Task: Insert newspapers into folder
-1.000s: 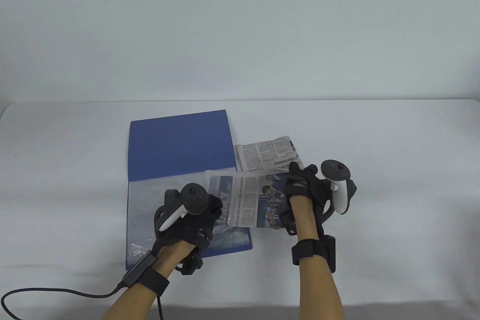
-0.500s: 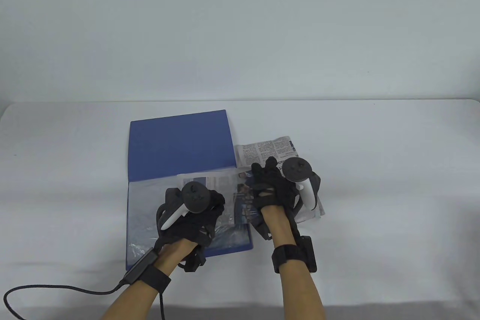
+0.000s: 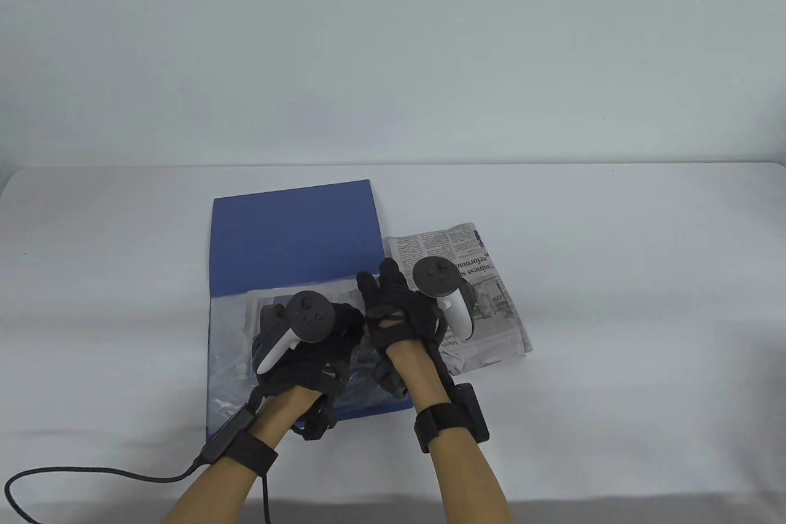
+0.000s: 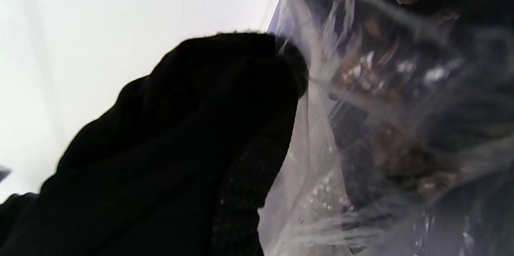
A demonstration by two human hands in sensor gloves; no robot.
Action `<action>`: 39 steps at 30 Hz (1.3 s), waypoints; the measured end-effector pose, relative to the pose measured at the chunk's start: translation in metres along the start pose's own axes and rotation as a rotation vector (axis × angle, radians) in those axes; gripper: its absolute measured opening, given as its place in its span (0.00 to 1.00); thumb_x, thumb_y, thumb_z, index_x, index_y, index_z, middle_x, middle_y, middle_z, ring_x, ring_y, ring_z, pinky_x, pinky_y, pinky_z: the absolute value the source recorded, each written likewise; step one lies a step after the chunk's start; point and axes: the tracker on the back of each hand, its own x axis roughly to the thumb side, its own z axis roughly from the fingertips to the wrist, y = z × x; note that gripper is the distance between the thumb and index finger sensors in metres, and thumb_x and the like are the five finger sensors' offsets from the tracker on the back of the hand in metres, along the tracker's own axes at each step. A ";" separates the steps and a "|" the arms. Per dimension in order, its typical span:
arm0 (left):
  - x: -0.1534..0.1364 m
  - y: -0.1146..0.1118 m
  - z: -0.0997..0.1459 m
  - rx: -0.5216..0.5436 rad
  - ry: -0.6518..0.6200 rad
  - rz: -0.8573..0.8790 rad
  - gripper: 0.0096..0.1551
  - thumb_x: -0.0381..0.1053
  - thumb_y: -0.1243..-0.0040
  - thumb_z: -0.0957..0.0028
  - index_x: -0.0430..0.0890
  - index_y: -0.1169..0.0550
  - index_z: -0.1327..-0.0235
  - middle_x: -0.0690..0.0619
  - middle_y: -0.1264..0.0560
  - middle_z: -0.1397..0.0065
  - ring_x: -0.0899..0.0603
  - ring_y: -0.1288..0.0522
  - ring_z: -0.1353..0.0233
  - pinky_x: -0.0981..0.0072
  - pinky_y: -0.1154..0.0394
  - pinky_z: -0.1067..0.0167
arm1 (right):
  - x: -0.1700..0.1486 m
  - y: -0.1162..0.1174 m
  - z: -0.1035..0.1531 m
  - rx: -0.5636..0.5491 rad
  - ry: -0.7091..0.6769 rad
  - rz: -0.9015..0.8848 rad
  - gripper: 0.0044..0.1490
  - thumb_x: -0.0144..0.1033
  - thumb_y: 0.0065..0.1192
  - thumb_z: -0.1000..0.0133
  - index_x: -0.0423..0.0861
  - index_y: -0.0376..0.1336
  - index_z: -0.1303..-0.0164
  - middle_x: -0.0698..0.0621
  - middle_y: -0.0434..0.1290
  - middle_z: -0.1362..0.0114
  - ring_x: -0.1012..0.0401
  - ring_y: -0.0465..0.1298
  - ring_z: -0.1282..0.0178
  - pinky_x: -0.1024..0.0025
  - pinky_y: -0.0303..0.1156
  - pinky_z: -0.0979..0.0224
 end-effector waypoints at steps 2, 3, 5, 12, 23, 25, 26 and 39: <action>0.000 0.001 0.000 0.002 0.001 0.015 0.22 0.59 0.47 0.33 0.60 0.32 0.27 0.61 0.36 0.13 0.43 0.43 0.08 0.37 0.51 0.10 | -0.001 -0.001 0.000 -0.003 -0.004 -0.016 0.56 0.55 0.44 0.33 0.32 0.25 0.21 0.28 0.28 0.23 0.29 0.41 0.23 0.26 0.43 0.31; -0.001 0.000 0.000 0.002 0.003 0.018 0.22 0.59 0.47 0.33 0.60 0.32 0.27 0.60 0.36 0.13 0.43 0.43 0.08 0.37 0.51 0.10 | -0.002 -0.002 0.000 -0.004 -0.007 -0.025 0.56 0.55 0.44 0.33 0.32 0.25 0.21 0.28 0.28 0.23 0.29 0.41 0.23 0.27 0.43 0.31; 0.000 0.000 0.000 0.002 0.006 0.021 0.22 0.59 0.47 0.33 0.60 0.32 0.26 0.61 0.36 0.13 0.43 0.43 0.08 0.37 0.51 0.10 | -0.002 -0.002 0.001 0.002 -0.011 -0.046 0.56 0.55 0.44 0.33 0.32 0.25 0.21 0.28 0.28 0.24 0.29 0.41 0.23 0.26 0.43 0.31; 0.001 -0.001 -0.001 0.014 0.011 0.012 0.23 0.59 0.47 0.33 0.60 0.32 0.26 0.61 0.36 0.13 0.43 0.43 0.08 0.37 0.51 0.10 | -0.001 0.002 -0.001 0.034 -0.023 -0.117 0.56 0.56 0.45 0.34 0.32 0.25 0.21 0.28 0.27 0.24 0.28 0.39 0.23 0.25 0.42 0.32; -0.001 0.001 -0.003 0.016 0.009 0.069 0.22 0.59 0.47 0.33 0.60 0.32 0.26 0.61 0.36 0.13 0.44 0.43 0.08 0.38 0.51 0.10 | -0.008 0.014 -0.004 0.097 -0.054 -0.249 0.57 0.58 0.45 0.34 0.33 0.25 0.21 0.28 0.25 0.24 0.28 0.38 0.23 0.25 0.43 0.32; 0.000 0.001 -0.002 0.018 -0.005 0.082 0.22 0.58 0.47 0.33 0.59 0.32 0.26 0.60 0.36 0.13 0.43 0.43 0.08 0.38 0.50 0.10 | -0.011 0.019 -0.006 0.137 -0.062 -0.306 0.58 0.58 0.45 0.35 0.32 0.25 0.21 0.28 0.24 0.25 0.27 0.36 0.24 0.24 0.41 0.33; 0.001 0.000 -0.001 0.017 -0.011 0.074 0.22 0.58 0.47 0.33 0.59 0.32 0.26 0.60 0.36 0.13 0.43 0.43 0.08 0.38 0.50 0.10 | -0.013 0.020 -0.006 0.155 -0.063 -0.339 0.58 0.58 0.45 0.34 0.32 0.24 0.21 0.28 0.22 0.25 0.27 0.35 0.24 0.24 0.40 0.33; -0.021 0.017 0.004 0.006 0.040 0.149 0.23 0.58 0.49 0.33 0.59 0.32 0.25 0.58 0.36 0.13 0.41 0.43 0.08 0.36 0.50 0.11 | 0.012 -0.019 0.038 0.066 0.123 0.100 0.41 0.50 0.52 0.32 0.27 0.52 0.28 0.26 0.36 0.23 0.30 0.50 0.25 0.30 0.51 0.31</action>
